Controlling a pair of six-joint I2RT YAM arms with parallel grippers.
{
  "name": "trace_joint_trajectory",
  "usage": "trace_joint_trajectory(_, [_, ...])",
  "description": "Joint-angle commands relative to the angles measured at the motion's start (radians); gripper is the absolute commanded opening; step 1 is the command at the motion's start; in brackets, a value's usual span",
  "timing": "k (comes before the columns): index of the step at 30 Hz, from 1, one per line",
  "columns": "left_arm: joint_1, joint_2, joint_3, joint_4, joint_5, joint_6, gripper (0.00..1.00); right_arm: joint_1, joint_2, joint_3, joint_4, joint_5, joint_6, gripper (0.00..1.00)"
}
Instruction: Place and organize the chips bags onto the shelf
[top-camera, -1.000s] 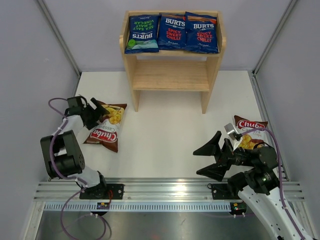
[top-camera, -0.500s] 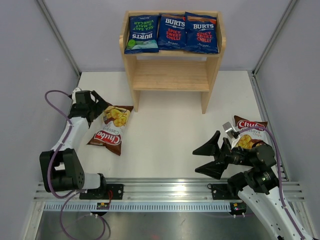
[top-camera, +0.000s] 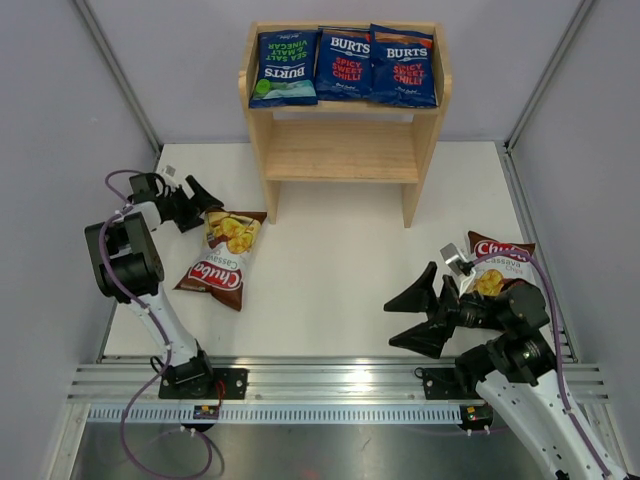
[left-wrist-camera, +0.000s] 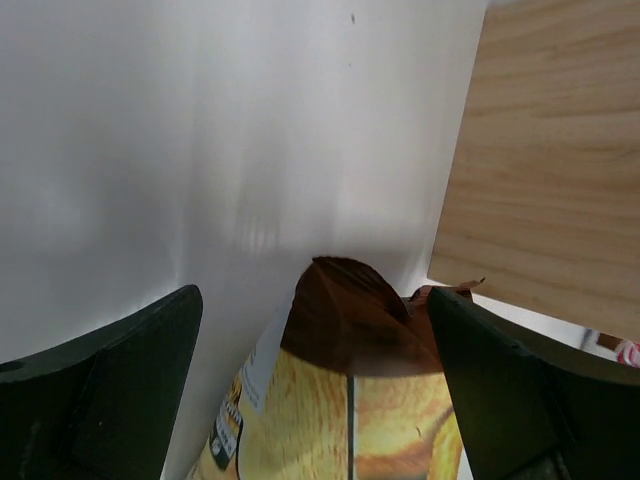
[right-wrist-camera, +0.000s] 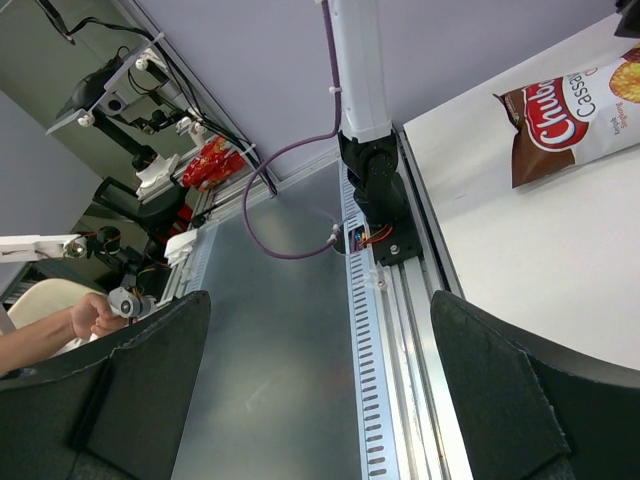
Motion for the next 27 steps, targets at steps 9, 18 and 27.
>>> trace_joint_trajectory(9, [0.003,0.161,0.073,0.135,0.263,-0.075,0.64,0.004,0.052,0.048,0.032,-0.003,-0.004,0.98])
trace_joint_trajectory(18, [0.051,0.0,-0.117,0.395,0.136,-0.26,0.12,0.004,0.095,0.019,0.107,0.032,0.048,0.97])
trace_joint_trajectory(27, [0.054,-0.346,-0.319,0.492,-0.082,-0.365,0.0,0.004,0.136,-0.018,0.153,0.067,0.059,0.97])
